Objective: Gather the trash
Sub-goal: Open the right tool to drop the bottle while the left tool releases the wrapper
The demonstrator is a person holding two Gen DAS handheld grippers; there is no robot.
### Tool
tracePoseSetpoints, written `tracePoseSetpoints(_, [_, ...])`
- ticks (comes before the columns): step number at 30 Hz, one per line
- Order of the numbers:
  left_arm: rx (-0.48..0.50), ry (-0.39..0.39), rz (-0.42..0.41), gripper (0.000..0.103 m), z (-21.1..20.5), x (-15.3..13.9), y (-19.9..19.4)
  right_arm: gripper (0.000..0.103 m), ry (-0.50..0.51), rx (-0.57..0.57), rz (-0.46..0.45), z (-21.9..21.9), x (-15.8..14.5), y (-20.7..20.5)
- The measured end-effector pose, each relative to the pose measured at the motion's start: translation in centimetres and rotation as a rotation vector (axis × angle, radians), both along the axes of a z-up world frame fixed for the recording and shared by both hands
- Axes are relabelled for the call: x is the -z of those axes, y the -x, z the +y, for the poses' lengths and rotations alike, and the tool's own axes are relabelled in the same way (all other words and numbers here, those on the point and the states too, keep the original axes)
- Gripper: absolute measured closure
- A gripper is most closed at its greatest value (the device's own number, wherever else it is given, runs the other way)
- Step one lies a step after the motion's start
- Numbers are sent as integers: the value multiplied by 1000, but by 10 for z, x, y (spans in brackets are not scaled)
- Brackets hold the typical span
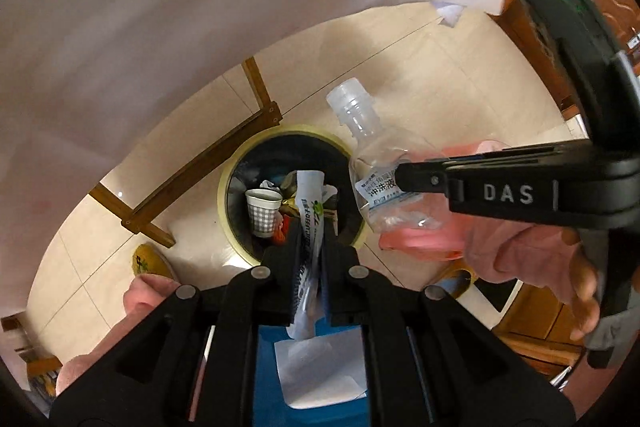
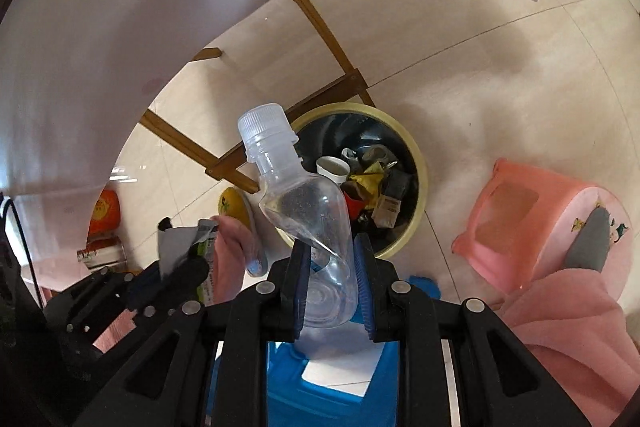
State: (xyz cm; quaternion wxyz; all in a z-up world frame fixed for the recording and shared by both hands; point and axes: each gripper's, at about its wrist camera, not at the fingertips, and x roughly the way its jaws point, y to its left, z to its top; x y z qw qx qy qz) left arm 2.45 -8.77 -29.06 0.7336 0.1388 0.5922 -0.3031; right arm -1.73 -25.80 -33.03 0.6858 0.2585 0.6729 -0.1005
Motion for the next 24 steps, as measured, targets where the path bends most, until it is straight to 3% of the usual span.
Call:
tracePoseSetpoints(3, [-18,-5,15,95,-7,6,-10,81,-7,19,0,-3,6,-4])
tracePoseSetpoints(6, [-27,-24,25,84,-12,12,-19,78,-20,37,1,-7,12,-9])
tracePoseSetpoints(10, [-36,-72,-2,61,-13,20,-27,70,-17,52,1,-8,16,-12])
tracePoseSetpoints(15, [-72,-62,-13,51,-11,23,-35,68,-30,75,-17,-13,18,-16])
tracePoseSetpoints(18, [-72,-60,-22,35,-10,22,-36,68,-28,74,-25,-11,15,-17])
tracePoseSetpoints(24, [-73,-59,-18,33,-8,20,-35,68,6,40,-34,-7,7,-15])
